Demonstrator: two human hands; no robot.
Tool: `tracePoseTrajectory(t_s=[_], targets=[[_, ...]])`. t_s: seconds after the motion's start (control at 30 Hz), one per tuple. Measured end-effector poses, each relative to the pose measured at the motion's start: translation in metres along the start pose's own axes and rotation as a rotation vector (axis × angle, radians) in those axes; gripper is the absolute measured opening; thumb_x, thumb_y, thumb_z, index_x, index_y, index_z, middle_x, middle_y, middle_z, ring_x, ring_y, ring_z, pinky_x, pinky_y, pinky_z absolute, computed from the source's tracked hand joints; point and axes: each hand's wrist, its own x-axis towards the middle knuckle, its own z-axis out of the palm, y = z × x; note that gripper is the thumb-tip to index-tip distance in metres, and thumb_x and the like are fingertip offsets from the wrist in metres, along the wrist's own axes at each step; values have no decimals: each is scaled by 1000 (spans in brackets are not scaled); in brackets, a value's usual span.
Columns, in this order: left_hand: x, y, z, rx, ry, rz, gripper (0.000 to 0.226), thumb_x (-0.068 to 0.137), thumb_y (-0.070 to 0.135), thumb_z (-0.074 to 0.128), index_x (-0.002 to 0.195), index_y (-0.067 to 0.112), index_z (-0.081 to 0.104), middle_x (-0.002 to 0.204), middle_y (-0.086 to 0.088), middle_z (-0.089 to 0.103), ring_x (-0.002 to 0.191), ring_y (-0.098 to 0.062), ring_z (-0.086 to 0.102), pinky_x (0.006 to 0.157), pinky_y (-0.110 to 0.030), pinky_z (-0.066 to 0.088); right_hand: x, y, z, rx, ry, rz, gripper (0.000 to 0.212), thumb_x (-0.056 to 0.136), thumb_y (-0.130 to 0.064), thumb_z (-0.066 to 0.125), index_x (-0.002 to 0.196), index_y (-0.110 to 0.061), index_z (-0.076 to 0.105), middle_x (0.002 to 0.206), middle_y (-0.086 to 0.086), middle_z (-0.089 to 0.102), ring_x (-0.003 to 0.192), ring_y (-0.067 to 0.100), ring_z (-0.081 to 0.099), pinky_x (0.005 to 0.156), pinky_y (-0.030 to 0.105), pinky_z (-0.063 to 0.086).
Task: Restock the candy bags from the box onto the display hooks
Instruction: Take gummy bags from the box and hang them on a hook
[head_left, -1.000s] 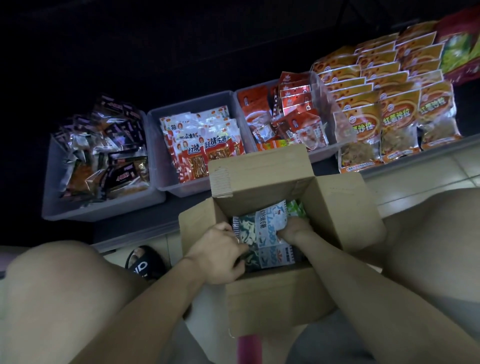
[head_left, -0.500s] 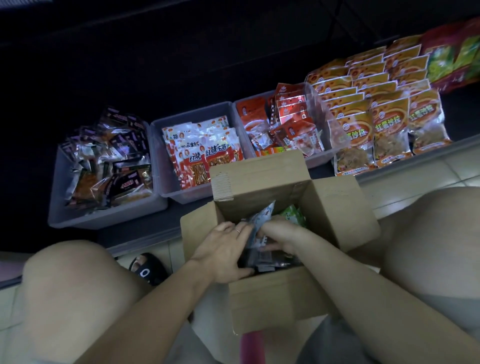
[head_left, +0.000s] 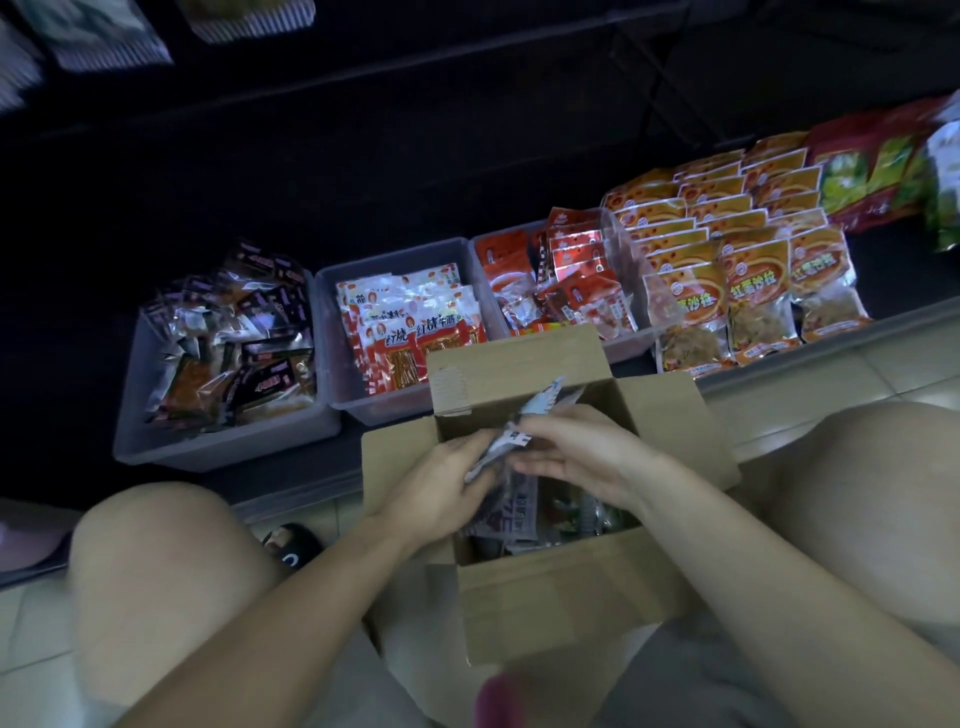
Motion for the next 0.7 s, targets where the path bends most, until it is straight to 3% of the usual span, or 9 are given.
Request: tracePoseTrajectory(t_s=[0.1,0.17,0.2,0.27,0.37,0.43,0.53,0.6,0.7], targets=[[2,4,-22,-81,105,-122,29,103,27,61,131,20,67,115,-6,77,97,-22,72,84,-35,57,-13,-16,4,-96,-23,-67,36,99,-30,69,120,-2,66,113,20,76,104,27,76,96,40,60],[2,7,-40,-197,197,-217,42,98,42,67,134,20,68,114,-7,78,100,-23,75,91,-41,59,-20,-25,6,-205,52,-145,34,98,-36,69,116,-8,65,113,15,76,106,26,75,101,44,58],[1,9,-49,-311,235,-249,50,94,48,69,136,22,66,116,-2,77,101,-16,75,94,-42,59,-23,-28,9,-278,119,-207,27,99,-35,68,112,-12,64,111,11,76,104,24,75,102,45,57],[-1,14,-65,-551,284,-293,47,96,38,73,139,25,60,123,6,74,105,-2,73,99,-36,57,-29,-33,17,-481,254,-353,23,96,-32,70,112,-19,60,111,0,71,104,16,70,104,42,54],[-7,26,-88,-693,371,-278,45,100,20,67,144,20,58,130,7,73,112,-5,71,100,-33,58,-41,-34,40,-746,192,-512,61,87,-36,78,139,-31,46,135,-14,53,131,10,49,110,30,42],[-11,36,-104,-711,436,-236,34,102,15,64,135,25,63,118,18,76,108,0,71,95,-24,58,-45,-32,61,-977,83,-540,104,78,-46,82,160,-41,17,164,-8,23,156,14,15,125,38,23],[-18,47,-125,-695,531,-212,31,102,10,61,115,38,65,101,34,74,97,14,68,78,-5,51,-41,-33,91,-1182,56,-550,137,70,-56,85,158,-48,-20,170,-10,-23,156,13,-26,126,42,2],[-22,55,-135,-693,556,-199,31,102,11,62,108,41,68,103,30,76,99,8,70,79,-9,52,-35,-36,104,-1164,78,-582,140,70,-51,87,156,-48,-23,169,-10,-27,155,13,-30,128,43,3],[-30,63,-150,-706,593,-198,26,101,14,63,106,37,72,97,20,79,90,0,74,76,-19,57,-26,-40,125,-1068,83,-699,134,70,-41,86,159,-42,-15,170,-13,-14,158,13,-20,130,48,14]])
